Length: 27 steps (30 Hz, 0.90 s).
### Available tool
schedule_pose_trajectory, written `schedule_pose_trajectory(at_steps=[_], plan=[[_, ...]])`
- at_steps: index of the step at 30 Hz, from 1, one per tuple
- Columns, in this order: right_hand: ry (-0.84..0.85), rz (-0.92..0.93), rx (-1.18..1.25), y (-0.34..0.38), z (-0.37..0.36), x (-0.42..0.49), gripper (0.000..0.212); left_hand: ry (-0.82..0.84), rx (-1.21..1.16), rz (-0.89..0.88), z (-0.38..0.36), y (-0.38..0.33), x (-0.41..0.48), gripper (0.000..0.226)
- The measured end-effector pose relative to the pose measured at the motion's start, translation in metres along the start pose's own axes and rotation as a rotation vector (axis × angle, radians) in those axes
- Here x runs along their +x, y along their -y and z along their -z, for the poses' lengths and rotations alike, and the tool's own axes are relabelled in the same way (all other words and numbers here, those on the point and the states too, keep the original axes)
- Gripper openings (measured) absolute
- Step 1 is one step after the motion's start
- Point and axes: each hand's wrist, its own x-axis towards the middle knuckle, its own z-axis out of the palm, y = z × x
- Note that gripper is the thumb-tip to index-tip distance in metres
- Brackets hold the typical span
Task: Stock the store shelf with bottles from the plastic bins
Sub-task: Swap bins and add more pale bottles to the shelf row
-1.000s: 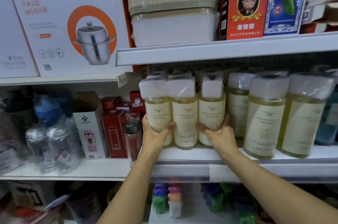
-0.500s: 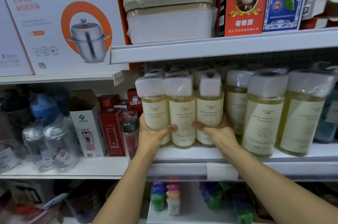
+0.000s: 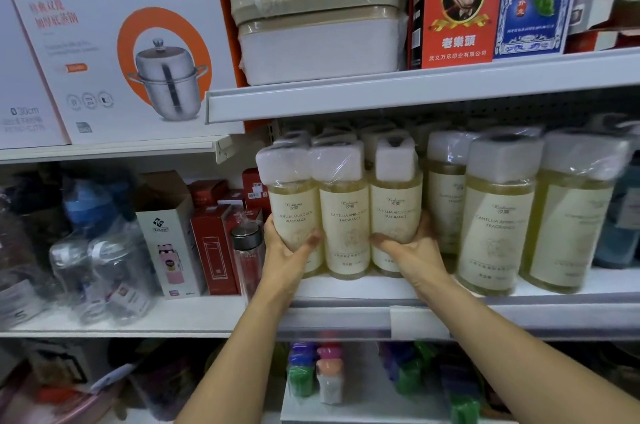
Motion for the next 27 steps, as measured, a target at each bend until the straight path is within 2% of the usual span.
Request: schedule_pose_trajectory(at_steps=[4,7,9,12,14,17,20,23,27], plan=[[0.014,-0.015,-0.039,0.001,0.000,-0.002,0.078,-0.008,0.021,-0.001,-0.001,-0.003,-0.001,0.088],[0.076,-0.038,-0.150,0.002,0.004,-0.006,0.081,-0.040,0.092,-0.024,-0.003,-0.004,-0.005,0.078],[0.117,-0.055,-0.262,0.006,0.009,-0.014,0.078,-0.173,0.213,-0.087,-0.009,-0.004,-0.012,0.074],[0.149,-0.034,-0.430,0.014,0.022,-0.030,0.080,-0.461,0.359,-0.172,-0.031,-0.008,-0.033,0.080],[0.152,0.038,-0.466,0.018,0.034,-0.040,0.073,-0.529,0.376,-0.267,-0.054,-0.010,-0.052,0.076],[0.149,0.204,-0.453,0.025,0.056,-0.050,0.049,-0.491,0.368,-0.362,-0.092,-0.007,-0.077,0.069],[0.108,0.395,-0.453,0.033,0.085,-0.052,0.032,-0.352,0.313,-0.357,-0.127,-0.006,-0.094,0.066],[-0.059,0.593,-0.477,0.040,0.119,-0.048,0.030,-0.221,0.305,-0.360,-0.158,-0.008,-0.104,0.065],[-0.310,0.706,-0.437,0.040,0.166,-0.037,0.043,-0.099,0.318,-0.338,-0.194,-0.017,-0.110,0.070]])
